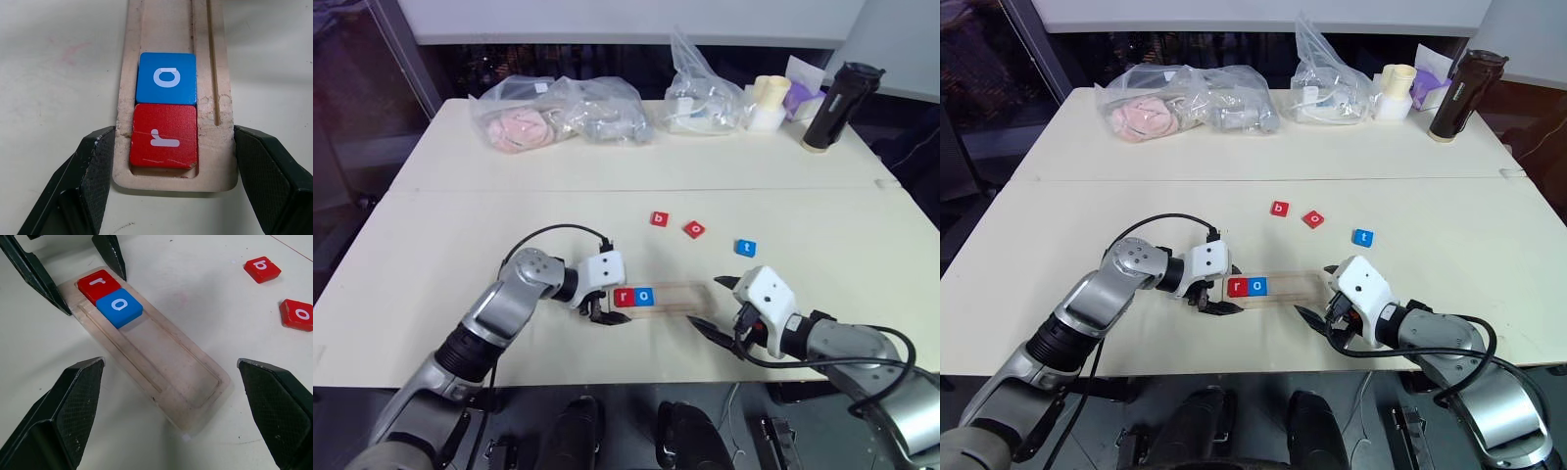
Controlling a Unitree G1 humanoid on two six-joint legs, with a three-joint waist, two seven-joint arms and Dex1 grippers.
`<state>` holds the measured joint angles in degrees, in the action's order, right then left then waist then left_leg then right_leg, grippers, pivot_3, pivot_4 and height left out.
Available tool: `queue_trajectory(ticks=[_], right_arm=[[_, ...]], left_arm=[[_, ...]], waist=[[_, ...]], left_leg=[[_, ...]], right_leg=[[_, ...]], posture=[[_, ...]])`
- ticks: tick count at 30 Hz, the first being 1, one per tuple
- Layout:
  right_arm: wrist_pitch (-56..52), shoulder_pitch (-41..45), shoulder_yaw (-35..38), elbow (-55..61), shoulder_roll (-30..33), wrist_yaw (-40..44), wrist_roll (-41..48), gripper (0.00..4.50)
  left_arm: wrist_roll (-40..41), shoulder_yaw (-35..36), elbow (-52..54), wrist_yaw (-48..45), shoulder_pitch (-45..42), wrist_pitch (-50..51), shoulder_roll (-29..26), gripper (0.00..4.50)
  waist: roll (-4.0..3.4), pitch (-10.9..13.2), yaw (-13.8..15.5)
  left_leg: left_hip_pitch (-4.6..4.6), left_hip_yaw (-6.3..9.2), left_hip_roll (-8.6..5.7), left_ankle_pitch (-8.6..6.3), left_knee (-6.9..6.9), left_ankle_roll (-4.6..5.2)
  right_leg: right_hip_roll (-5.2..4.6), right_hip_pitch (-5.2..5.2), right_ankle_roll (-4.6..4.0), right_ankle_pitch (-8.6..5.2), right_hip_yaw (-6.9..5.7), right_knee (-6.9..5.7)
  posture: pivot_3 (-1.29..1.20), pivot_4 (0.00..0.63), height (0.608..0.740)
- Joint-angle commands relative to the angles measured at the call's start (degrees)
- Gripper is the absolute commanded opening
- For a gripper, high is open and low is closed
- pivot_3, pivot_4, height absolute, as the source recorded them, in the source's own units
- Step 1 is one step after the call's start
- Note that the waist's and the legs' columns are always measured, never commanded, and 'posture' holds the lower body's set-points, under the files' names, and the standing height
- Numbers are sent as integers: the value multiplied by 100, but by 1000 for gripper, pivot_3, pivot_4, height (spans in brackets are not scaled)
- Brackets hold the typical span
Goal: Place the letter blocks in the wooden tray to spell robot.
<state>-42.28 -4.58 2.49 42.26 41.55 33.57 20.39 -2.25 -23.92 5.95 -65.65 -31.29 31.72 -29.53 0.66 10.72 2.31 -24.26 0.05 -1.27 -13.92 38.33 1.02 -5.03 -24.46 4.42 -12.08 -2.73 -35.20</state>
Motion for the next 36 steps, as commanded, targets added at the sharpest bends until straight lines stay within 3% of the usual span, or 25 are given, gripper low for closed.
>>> queue_trajectory(ticks=[1, 22, 36], right_arm=[[7, 71, 59, 97, 13, -23, 12, 4500], [10, 247, -40, -31, -13, 41, 18, 4500], [41, 527, -102, -126, -132, -20, 48, 4500]], left_arm=[[-33, -195, -7, 8, 67, -216, -67, 4482], [370, 294, -48, 270, -229, -194, -189, 4482], [1179, 781, 313, -213, -517, 201, -639, 4482]], waist=[[0, 0, -6], [0, 0, -11], [2, 2, -11]], left_leg=[[0, 0, 0, 0, 0, 0], [-1, 1, 1, 0, -2, 0], [-3, 2, 1, 0, -2, 0]], right_leg=[[0, 0, 0, 0, 0, 0], [1, -3, 0, 0, 0, 1], [3, -5, -1, 0, 0, 1]], posture=[[0, 150, 740], [0, 150, 740], [0, 150, 740]])
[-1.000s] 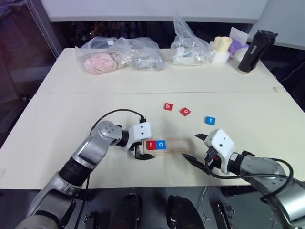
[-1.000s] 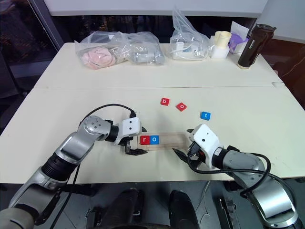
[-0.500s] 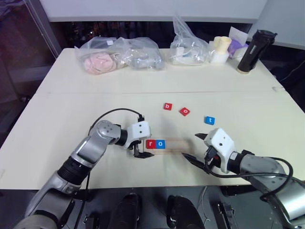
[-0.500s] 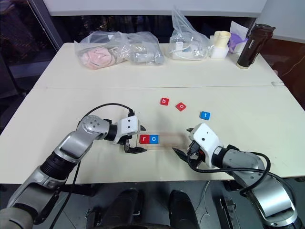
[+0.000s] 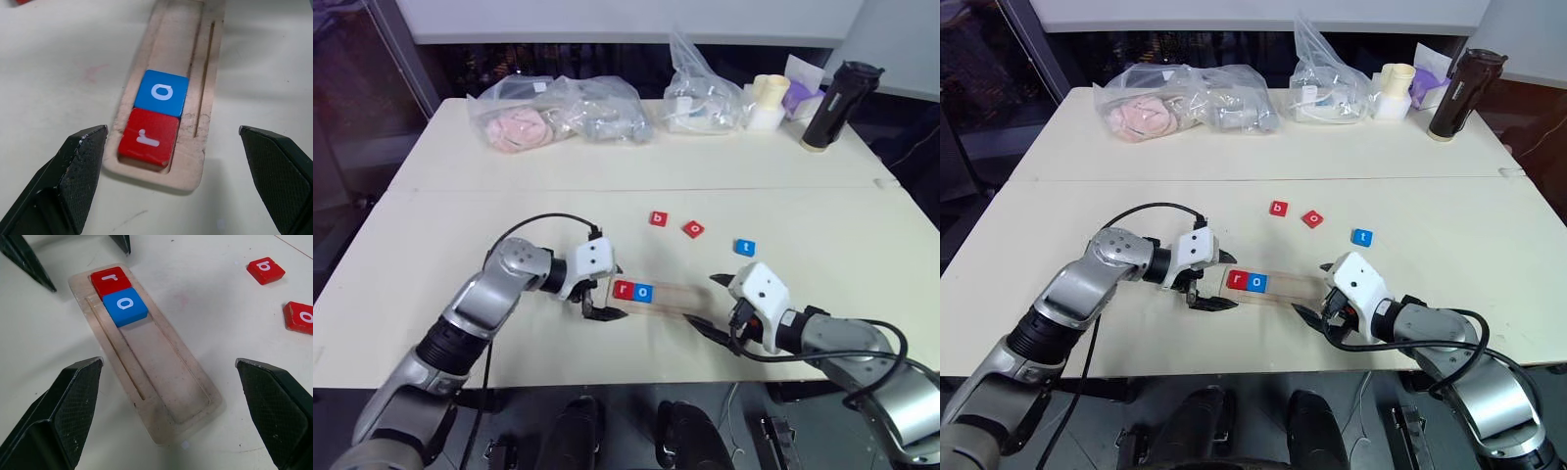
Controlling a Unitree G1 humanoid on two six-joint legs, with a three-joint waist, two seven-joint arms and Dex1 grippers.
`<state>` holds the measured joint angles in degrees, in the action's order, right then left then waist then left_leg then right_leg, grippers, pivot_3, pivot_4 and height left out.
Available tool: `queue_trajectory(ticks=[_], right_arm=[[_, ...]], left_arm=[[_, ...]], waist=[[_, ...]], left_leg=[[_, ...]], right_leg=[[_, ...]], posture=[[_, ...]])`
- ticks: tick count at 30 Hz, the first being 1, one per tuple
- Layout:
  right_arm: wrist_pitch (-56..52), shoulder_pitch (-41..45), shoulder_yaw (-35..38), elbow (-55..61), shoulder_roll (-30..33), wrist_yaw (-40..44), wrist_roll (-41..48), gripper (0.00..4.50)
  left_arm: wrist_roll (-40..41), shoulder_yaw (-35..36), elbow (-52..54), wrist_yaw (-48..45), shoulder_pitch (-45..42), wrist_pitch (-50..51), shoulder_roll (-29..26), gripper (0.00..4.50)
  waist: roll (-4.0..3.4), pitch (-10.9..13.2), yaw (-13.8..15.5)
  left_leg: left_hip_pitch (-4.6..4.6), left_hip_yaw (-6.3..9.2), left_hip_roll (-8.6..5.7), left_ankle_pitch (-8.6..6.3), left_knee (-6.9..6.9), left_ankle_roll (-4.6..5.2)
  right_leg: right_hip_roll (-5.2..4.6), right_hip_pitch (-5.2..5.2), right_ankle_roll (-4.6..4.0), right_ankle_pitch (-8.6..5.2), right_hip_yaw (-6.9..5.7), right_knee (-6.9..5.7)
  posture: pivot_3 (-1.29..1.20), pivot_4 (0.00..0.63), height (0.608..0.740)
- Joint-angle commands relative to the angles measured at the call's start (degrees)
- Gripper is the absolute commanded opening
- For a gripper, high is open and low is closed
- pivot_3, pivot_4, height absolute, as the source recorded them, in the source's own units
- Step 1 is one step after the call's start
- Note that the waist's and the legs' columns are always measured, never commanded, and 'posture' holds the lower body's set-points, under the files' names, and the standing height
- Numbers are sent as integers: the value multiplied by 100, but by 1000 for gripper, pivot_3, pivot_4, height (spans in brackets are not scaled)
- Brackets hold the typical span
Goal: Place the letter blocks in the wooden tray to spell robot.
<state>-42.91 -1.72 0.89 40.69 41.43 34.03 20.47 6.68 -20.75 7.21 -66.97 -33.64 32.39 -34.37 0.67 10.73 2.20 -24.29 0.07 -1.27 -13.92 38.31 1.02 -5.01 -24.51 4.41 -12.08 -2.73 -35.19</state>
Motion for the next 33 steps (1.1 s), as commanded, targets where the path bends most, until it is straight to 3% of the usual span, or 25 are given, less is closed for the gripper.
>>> queue_trajectory(ticks=[1, 5, 10, 13, 18, 24, 33], right_arm=[[91, 358, 57, 4, -196, -112, 64, 4500], [-99, 935, -31, -214, -538, -378, 59, 4500], [-597, 2446, -390, -1336, -1262, -1125, -304, 4500], [-824, 3245, -493, -2117, -1843, -1617, -517, 4500], [-1216, 4199, -363, -3370, -2954, -2537, -751, 4500], [-974, 5027, 137, -5018, -3939, -3580, -1031, 4500], [-448, 5301, 157, -6357, -4608, -3880, -1192, 4500]], left_arm=[[402, 599, 156, -105, -375, 196, -208, 4482], [989, 1188, -13, -81, -743, 621, -237, 4482], [1603, 2376, -506, 399, -980, 736, -240, 4482], [1693, 2823, -487, 712, -712, 602, -351, 4482], [2479, 3480, 439, 955, 135, 1139, -410, 4482], [2873, 3574, 1262, 1382, 849, 1306, -415, 4482], [3041, 3661, 1695, 1927, 1362, 1301, -450, 4482]], waist=[[1, 2, -14], [1, 4, -19], [0, 6, -103], [-1, 6, -181], [-2, 5, -215], [-4, 6, -266], [-7, 7, -340]], left_leg=[[0, 0, 0, 0, 0, 0], [0, 0, 2, 0, -1, 0], [1, -2, 3, 1, -1, 0], [1, 2, 5, 3, -1, -2], [-1, -2, 6, 3, -20, -3], [-5, -2, -1, 14, -23, -22], [14, -5, 5, 18, -27, -29]], right_leg=[[1, 0, 0, 0, 0, 0], [4, -4, 0, 1, -1, -1], [16, -6, -2, 3, 0, -4], [21, -8, -2, 7, 1, -15], [23, -21, 17, 18, 15, -23], [17, -28, 9, 18, 28, -26], [30, -36, -11, 13, 37, -62]], posture=[[0, 150, 740], [0, 150, 740], [0, 150, 740], [0, 150, 740], [0, 150, 740], [0, 150, 740], [0, 150, 740]])
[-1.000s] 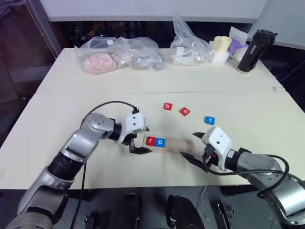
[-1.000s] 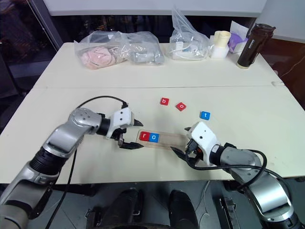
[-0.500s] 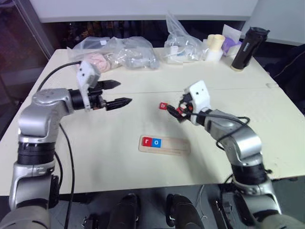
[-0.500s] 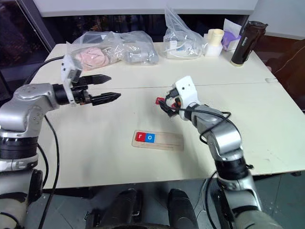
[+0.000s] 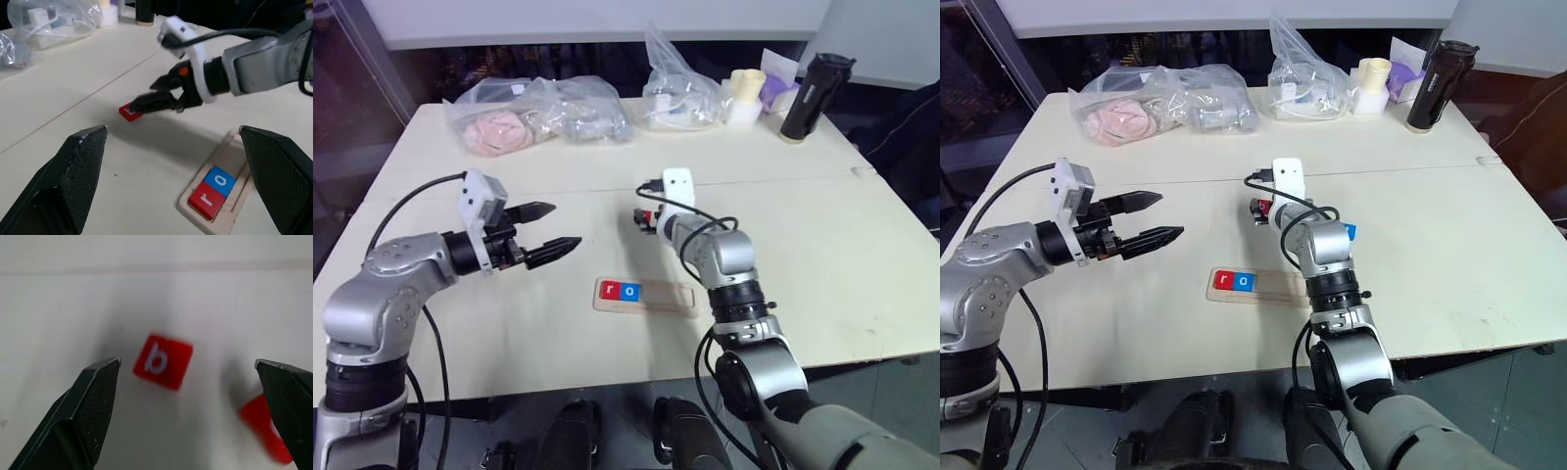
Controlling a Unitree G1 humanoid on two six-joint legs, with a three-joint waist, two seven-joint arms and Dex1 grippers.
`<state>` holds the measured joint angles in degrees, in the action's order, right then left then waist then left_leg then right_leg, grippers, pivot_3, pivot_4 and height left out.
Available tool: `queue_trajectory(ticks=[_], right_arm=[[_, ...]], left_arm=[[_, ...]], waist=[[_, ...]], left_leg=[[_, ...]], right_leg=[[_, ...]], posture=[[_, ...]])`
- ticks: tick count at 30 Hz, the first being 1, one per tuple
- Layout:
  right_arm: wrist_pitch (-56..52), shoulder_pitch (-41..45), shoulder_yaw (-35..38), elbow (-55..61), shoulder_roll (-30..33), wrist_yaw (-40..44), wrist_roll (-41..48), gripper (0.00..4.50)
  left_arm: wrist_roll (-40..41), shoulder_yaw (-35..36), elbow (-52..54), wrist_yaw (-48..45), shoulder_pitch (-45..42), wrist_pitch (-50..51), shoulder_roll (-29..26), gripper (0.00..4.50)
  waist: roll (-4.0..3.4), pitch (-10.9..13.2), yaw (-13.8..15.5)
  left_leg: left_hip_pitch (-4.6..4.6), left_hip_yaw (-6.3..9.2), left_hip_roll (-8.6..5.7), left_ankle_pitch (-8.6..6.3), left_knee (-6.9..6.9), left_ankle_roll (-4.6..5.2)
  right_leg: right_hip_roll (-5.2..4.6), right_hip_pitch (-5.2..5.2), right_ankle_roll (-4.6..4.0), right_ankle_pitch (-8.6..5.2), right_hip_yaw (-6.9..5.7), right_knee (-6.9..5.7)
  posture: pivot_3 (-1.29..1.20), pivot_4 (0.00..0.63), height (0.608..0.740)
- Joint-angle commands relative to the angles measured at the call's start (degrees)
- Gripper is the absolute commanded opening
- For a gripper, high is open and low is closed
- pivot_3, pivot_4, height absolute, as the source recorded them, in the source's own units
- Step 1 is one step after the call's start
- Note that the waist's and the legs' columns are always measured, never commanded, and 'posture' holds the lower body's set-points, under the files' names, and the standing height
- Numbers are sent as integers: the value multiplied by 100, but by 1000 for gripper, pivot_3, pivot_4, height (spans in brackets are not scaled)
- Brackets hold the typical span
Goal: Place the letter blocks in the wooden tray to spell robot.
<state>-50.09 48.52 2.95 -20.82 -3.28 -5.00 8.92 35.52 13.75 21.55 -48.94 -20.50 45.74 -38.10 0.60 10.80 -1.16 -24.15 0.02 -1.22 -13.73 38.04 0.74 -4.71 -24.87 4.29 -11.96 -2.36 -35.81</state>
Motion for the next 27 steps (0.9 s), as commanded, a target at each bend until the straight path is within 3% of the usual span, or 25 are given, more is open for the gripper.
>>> queue_trajectory(ticks=[1, 17, 20, 25, 27], right_arm=[[365, 323, -73, -338, -169, 44, -60, 4500], [1405, 876, 330, -2572, -154, -176, -137, 4500], [1550, 959, 331, -2799, -187, -255, -182, 3615], [1569, 844, 184, -2759, -154, -317, -345, 1152], [1488, 751, 92, -2626, -90, -247, -419, 1145]], left_arm=[[187, 235, 282, 149, 95, -44, -91, 4482], [404, 169, 702, 972, 381, -48, 35, 4482], [413, 134, 735, 1013, 421, -59, 26, 4500], [386, 34, 600, 1037, 292, -101, 20, 4500], [379, -20, 549, 1040, 234, -118, 39, 4500]], waist=[[0, 0, -9], [-1, 0, 2], [-1, 0, -1], [-1, 0, -38], [-1, 0, -55]], left_leg=[[3, -1, 0, 0, 0, 0], [63, -5, 5, 2, -1, -7], [72, -3, 5, 3, -1, -7], [73, -2, 7, 2, -5, -8], [73, -2, 9, 2, -10, -7]], right_leg=[[0, -2, 0, 0, 2, -8], [4, 42, -16, -11, 5, -16], [2, 49, -18, -12, 10, -11], [-3, 49, -21, -11, 13, -7], [-3, 46, -24, -12, 13, -8]], posture=[[0, 150, 740], [0, 150, 740], [0, 150, 740], [0, 150, 740], [0, 150, 740]])
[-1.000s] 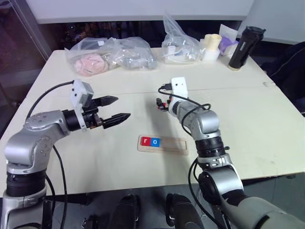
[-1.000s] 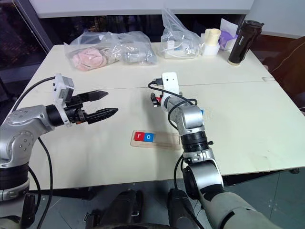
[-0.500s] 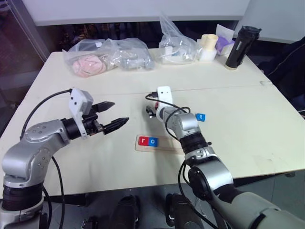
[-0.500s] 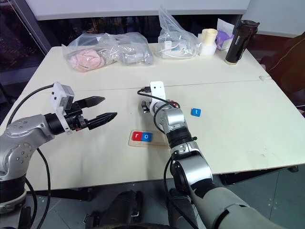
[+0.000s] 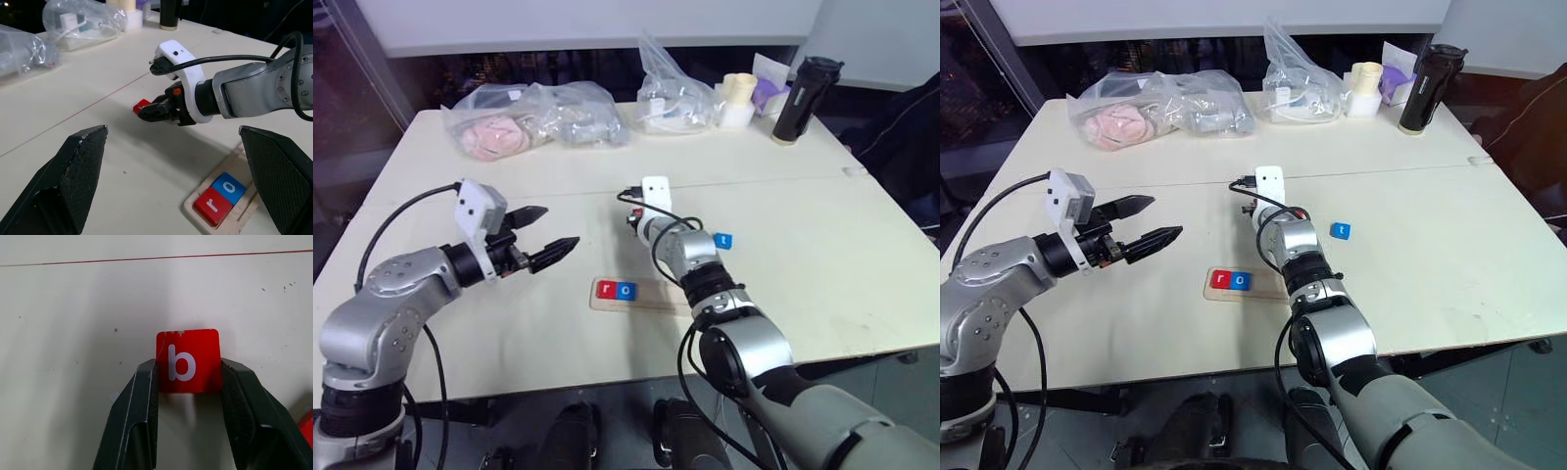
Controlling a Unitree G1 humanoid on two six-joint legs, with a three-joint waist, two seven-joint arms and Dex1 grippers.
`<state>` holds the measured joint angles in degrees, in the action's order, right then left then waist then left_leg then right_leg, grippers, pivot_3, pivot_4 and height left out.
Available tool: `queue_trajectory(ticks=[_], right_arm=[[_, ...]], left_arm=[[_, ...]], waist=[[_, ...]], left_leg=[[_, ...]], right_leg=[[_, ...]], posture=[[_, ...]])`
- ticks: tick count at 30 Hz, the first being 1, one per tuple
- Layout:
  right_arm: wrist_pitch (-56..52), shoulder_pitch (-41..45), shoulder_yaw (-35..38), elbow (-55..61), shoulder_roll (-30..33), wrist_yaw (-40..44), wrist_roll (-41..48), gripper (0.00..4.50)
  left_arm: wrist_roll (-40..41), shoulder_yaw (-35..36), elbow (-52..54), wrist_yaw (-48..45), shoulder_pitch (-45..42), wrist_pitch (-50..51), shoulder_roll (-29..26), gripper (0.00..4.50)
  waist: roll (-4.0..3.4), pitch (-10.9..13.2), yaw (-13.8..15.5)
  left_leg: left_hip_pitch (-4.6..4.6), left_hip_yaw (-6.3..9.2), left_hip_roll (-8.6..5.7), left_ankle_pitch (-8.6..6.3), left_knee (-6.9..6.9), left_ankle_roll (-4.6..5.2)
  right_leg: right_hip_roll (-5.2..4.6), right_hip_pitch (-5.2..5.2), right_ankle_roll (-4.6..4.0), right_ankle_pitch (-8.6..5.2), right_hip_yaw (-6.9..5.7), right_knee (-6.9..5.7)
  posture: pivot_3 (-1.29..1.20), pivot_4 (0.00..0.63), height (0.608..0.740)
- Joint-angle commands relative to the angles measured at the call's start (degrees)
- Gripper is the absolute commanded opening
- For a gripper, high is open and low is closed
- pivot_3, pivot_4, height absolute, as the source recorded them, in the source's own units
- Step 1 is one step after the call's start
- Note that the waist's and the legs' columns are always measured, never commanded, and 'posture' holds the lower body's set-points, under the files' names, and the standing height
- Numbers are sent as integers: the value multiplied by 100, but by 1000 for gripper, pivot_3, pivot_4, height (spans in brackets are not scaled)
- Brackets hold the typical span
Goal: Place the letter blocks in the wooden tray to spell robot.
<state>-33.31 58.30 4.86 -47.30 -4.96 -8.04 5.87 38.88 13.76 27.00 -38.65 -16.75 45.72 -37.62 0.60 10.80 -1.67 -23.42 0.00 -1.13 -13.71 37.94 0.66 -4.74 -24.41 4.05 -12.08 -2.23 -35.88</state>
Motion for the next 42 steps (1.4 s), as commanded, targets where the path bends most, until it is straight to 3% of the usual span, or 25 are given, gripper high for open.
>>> queue_trajectory(ticks=[1, 4, 9, 11, 16, 23, 34, 37, 40, 41, 42], right_arm=[[-248, -327, -222, 210, 162, 100, -222, 1145], [-773, -958, -612, 1810, 603, 427, -413, 1145], [-2803, -2224, -800, 5649, 1755, 1287, -24, 1145], [-3676, -2736, -526, 6888, 2304, 1632, 284, 1145], [-5348, -3707, 358, 8775, 2965, 1932, 542, 1145], [-5919, -4562, 777, 9616, 2766, 1989, 612, 1145], [-5366, -5056, 662, 9148, 2316, 1700, 421, 1145], [-5326, -5021, 681, 9153, 2480, 1800, 480, 2571], [-5409, -4813, 755, 9232, 3132, 2455, 882, 4135], [-5412, -4751, 776, 9234, 3389, 2716, 1046, 4470], [-5254, -4728, 741, 9216, 3816, 3110, 1247, 4470]], left_arm=[[22, -72, -24, 2, -161, -136, 5, 4500], [21, -230, -145, -72, -268, -198, 75, 4500], [-28, -502, -408, -267, -419, -334, 157, 4500], [-58, -616, -528, -392, -460, -398, 184, 4500], [-137, -872, -699, -846, -460, -633, 120, 4500], [-287, -1173, -806, -1462, -343, -938, -71, 4500], [-420, -1293, -768, -1620, -358, -1007, -104, 4500], [-442, -1284, -776, -1602, -364, -991, -105, 4500], [-487, -1268, -847, -1571, -423, -979, -101, 4500], [-495, -1264, -859, -1568, -427, -980, -103, 4500], [-497, -1260, -870, -1566, -430, -982, -100, 4500]], waist=[[0, 0, 3], [-5, 2, 99], [-14, 6, 190], [-15, 7, 185], [-11, 6, 215], [-11, 6, 190], [-10, 5, 207], [-10, 5, 209], [-10, 6, 208], [-10, 7, 203], [-10, 6, 202]], left_leg=[[0, 1, 0, 0, -2, 0], [-4, 3, -1, 0, -7, 0], [-72, 8, -11, -1, -12, 3], [-115, -1, -16, -3, -11, 7], [-99, -4, -8, -7, -54, 13], [-93, -4, 6, -6, -61, 12], [-97, -12, -3, -5, -56, 11], [-96, -12, -2, -5, -54, 11], [-96, -12, -3, -5, -50, 11], [-97, -12, -3, -5, -48, 11], [-97, -13, -3, -5, -48, 11]], right_leg=[[0, 0, -1, -1, 0, -1], [-1, 0, -3, -4, -2, 9], [2, -29, 3, -3, -7, 66], [0, -70, 8, 0, -5, 68], [7, -77, 27, 3, -8, 69], [14, -83, 5, -6, -12, 69], [9, -79, 6, -5, -11, 78], [10, -78, 6, -5, -11, 78], [9, -77, 6, -5, -11, 77], [9, -77, 6, -5, -11, 77], [9, -77, 7, -5, -11, 78]], posture=[[0, 150, 740], [0, 150, 740], [0, 150, 740], [0, 150, 740], [0, 150, 740], [0, 150, 740], [0, 150, 740], [0, 150, 740], [0, 150, 740], [0, 150, 740], [0, 150, 740]])
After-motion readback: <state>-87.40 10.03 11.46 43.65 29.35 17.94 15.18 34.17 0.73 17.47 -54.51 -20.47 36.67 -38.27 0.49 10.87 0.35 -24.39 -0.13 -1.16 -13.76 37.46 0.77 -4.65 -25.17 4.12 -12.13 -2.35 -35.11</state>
